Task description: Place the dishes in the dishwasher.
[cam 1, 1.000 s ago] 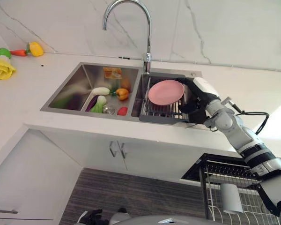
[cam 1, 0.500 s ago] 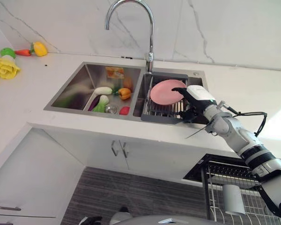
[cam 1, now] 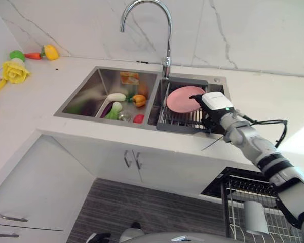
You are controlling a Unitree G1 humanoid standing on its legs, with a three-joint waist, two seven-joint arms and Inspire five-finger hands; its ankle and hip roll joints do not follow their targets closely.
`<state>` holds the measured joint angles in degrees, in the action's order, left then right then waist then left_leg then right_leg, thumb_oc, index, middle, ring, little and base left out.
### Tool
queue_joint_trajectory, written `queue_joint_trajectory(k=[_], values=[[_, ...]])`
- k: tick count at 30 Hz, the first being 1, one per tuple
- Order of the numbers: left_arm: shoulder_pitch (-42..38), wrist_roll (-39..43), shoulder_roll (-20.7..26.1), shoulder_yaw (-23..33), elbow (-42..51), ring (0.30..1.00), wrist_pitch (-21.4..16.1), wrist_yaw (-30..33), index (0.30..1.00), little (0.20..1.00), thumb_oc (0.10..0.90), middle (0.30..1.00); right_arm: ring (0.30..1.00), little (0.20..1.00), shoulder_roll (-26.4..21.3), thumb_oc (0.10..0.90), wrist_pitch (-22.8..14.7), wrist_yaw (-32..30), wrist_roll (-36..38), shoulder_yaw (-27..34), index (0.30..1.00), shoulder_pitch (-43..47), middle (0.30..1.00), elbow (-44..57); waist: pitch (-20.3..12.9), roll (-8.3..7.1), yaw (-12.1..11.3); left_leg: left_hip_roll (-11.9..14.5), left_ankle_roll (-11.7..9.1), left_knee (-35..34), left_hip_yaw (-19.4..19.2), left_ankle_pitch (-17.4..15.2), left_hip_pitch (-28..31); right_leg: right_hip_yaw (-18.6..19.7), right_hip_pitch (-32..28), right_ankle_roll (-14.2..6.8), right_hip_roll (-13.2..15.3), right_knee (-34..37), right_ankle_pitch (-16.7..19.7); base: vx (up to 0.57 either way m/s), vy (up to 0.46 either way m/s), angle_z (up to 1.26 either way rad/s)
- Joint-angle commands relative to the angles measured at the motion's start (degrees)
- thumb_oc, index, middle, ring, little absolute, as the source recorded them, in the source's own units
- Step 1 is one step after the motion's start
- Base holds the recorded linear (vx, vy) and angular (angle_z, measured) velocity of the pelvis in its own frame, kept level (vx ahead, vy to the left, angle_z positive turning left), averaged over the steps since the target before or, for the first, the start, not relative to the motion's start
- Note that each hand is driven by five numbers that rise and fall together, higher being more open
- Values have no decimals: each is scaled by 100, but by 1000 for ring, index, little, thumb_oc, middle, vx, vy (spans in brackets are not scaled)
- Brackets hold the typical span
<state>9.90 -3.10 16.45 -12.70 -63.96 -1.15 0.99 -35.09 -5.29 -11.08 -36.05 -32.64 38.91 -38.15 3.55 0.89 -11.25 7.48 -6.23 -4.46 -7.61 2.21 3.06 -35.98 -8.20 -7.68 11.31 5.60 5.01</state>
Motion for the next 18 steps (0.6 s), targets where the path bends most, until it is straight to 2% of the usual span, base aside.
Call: queue_joint_trajectory(k=[1,14,15,16,18], values=[[-266,-240,149,-487,3,900,-167,105,900,900,800,900,900,900,-129,800,113,-560,-83,-154,900,843,900,-348,-271,-8,-310,55,90,346,-55,-452,-279,-39,139,-359,330,-104,-438,11,6,21],[-218,-411,240,-568,-59,900,-178,188,900,900,800,900,900,900,-36,800,304,-886,101,-76,900,1135,900,-933,-226,-33,-523,23,93,363,116,-423,-425,-177,169,-355,336,-109,-437,13,11,10],[-222,-417,244,-569,-64,900,-175,192,900,900,800,900,582,582,-24,588,320,-907,107,-64,582,1146,582,-939,-222,-37,-530,23,93,363,123,-423,-429,-174,171,-355,338,-108,-437,0,0,0],[-215,-418,246,-573,-51,900,-178,191,900,900,800,900,300,300,-18,400,342,-933,104,-45,300,1151,300,-953,-218,-42,-539,25,92,366,128,-422,-437,-180,171,-353,338,-108,-441,0,0,0],[-200,-421,254,-588,-21,900,-178,204,900,900,800,900,300,300,6,400,361,-1011,134,-4,300,1172,300,-985,-211,-45,-558,20,95,370,145,-422,-454,-188,174,-348,341,-109,-442,0,0,0]])
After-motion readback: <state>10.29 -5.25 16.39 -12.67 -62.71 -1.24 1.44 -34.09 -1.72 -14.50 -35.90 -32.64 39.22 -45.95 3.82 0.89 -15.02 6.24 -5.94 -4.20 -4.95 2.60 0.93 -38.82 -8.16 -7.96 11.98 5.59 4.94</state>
